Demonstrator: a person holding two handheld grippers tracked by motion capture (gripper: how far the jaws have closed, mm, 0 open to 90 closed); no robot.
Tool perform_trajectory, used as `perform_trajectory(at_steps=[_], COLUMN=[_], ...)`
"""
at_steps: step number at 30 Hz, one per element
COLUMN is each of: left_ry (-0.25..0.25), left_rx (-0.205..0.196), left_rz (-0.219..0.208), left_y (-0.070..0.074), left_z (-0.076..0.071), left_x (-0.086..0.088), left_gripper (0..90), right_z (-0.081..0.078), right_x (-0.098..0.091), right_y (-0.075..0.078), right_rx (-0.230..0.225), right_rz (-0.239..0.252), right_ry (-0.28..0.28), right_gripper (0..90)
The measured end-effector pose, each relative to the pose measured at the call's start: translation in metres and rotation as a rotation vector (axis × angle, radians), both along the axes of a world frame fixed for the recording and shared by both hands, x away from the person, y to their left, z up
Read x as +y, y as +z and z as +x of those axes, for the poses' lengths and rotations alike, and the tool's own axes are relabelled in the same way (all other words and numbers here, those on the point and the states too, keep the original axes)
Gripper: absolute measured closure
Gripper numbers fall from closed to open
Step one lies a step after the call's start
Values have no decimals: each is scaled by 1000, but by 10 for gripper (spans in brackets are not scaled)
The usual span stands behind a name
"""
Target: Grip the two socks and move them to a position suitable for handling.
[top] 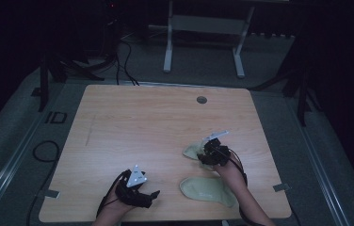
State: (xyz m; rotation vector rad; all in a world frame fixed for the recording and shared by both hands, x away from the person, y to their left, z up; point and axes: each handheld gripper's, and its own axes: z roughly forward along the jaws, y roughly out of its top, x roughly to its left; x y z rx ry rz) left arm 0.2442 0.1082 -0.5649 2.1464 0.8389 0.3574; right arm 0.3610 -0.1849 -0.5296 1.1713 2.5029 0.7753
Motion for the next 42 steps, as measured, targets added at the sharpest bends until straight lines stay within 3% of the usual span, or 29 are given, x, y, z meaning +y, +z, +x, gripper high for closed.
perform_trajectory(at_steps=[4, 7, 13, 15, 17, 21, 26, 29, 32, 35, 42], left_ry=[-39, -81, -123, -122, -100, -114, -99, -90, -64, -74, -76], left_rx=[-42, -66, -100, -118, -124, -116, -99, -76, -72, -94, -104], left_rz=[25, 48, 86, 120, 119, 133, 175, 229, 203, 214, 205], left_y=[9, 17, 29, 32, 33, 30, 16, 6, 3, 2, 1], left_z=[14, 28, 57, 71, 84, 102, 116, 120, 122, 121, 119], left_x=[-13, -25, -57, -71, -83, -105, -122, -130, -130, -130, -130], left_gripper=[246, 395, 610, 681, 763, 889, 892, 892, 893, 894, 894], right_z=[-3, -4, -6, -6, -6, -6, -5, -5, -5, -4, -3], right_x=[-2, -1, 2, 2, 2, 1, 0, 0, 0, -2, -30], right_y=[-3, -5, -9, -11, -13, -17, -17, -17, -17, -15, 5], right_rx=[12, 14, 6, 6, 12, 16, 19, 20, 20, 19, 5], right_rz=[-5, -7, -20, -27, -27, -15, -4, -1, -3, -6, 68], right_ry=[-5, -1, 3, 4, 9, 4, -8, -7, -8, -7, -48], right_gripper=[651, 650, 650, 650, 659, 670, 699, 747, 821, 836, 836])
